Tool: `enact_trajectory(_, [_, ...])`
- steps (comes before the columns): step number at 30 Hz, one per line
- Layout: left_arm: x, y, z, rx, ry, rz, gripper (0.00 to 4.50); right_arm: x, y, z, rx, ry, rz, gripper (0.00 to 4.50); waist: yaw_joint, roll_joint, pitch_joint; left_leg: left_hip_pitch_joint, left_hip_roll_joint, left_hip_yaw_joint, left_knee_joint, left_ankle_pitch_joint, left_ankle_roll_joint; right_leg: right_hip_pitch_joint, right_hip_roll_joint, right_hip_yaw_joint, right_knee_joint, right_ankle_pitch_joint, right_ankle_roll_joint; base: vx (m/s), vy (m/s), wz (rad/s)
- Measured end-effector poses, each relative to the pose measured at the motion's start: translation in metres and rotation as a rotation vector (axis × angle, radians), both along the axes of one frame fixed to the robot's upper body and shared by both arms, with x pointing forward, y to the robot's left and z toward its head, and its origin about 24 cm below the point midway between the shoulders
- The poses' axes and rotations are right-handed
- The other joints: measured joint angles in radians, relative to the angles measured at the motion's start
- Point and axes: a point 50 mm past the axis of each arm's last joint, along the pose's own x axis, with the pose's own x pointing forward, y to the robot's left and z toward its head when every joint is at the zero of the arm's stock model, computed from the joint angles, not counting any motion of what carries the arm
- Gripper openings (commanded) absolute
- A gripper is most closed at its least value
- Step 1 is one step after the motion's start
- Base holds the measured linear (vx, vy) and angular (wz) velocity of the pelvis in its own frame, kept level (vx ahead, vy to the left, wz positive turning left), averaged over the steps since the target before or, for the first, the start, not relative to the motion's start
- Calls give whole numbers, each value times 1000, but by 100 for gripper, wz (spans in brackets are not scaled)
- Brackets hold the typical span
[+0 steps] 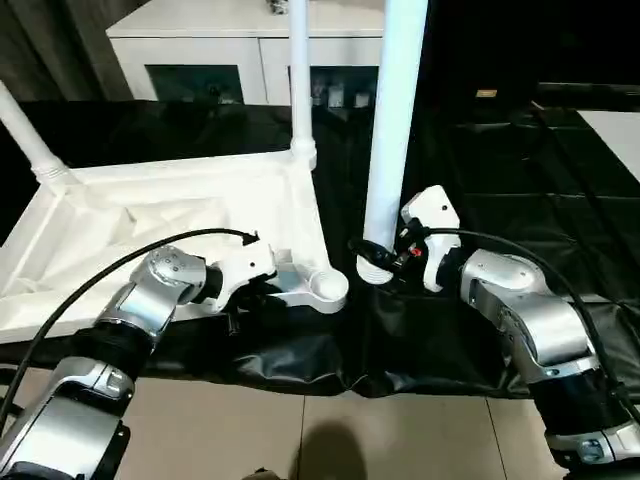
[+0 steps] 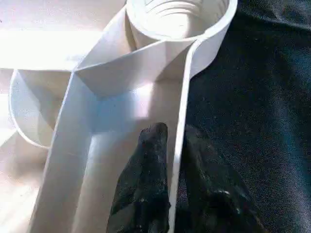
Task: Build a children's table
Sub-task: Insert table leg to table base
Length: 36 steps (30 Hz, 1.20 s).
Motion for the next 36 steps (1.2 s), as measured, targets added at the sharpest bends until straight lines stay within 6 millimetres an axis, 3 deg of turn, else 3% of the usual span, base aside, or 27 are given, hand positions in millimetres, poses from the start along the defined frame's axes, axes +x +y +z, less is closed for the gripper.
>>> enact_trajectory(12, [-4,2,-1,-27,55,-39,4,-3,1,-2,24,23,23,186,-8,0,0,0,0,1,-1,0,0,0,0,1,-2,0,0,0,0,0])
enact_trajectory(18, [-9,-2,-5,-73,77,-15,0,-5,3,8,192,76,44,186,-13,9,-1,0,0,1,-2,0,0,0,0,1,-2,0,0,0,0,0])
enact_trajectory(25, [-14,-14,-10,-106,50,-2,0,-8,8,0,209,115,51,186,-10,20,-2,1,0,2,-2,0,0,0,0,1,-2,0,0,0,0,0])
enact_trajectory(36, [-15,-22,-9,-149,10,34,0,-4,21,-19,201,187,44,186,-12,21,-2,0,0,2,-2,0,0,-1,0,1,-2,-1,1,0,0,0])
